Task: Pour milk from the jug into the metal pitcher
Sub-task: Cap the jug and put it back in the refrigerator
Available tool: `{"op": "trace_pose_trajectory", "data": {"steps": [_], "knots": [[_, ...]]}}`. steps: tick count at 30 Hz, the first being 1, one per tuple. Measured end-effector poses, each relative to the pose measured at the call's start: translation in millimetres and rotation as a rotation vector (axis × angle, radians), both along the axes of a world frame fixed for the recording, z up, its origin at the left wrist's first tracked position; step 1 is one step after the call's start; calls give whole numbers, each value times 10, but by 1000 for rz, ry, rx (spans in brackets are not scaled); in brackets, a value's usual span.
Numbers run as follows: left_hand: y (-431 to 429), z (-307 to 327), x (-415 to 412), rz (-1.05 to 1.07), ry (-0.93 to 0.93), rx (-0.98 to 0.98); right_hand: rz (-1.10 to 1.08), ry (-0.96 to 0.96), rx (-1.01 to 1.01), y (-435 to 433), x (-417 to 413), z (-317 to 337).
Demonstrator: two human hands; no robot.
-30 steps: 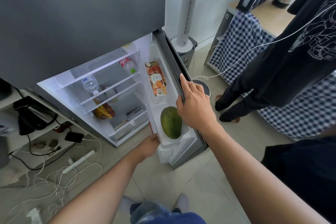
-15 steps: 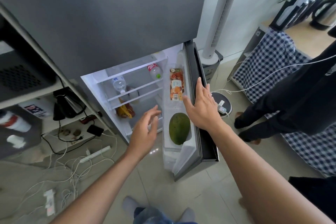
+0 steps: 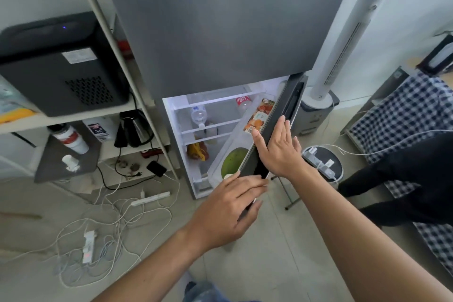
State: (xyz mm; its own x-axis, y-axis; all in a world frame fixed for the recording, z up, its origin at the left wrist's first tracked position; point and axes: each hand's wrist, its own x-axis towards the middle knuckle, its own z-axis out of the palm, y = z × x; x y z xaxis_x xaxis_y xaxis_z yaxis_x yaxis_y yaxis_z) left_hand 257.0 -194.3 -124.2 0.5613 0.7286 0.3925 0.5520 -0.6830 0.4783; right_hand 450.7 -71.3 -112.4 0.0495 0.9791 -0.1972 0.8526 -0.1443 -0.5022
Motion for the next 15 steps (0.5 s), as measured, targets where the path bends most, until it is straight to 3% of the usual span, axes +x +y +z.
{"op": "trace_pose_trajectory", "data": {"steps": [8, 15], "knots": [[211, -114, -426, 336, 164, 149, 161, -97, 21, 133, -279, -53], [425, -292, -687, 576, 325, -8, 252, -209, 54, 373, -561, -125]]}}
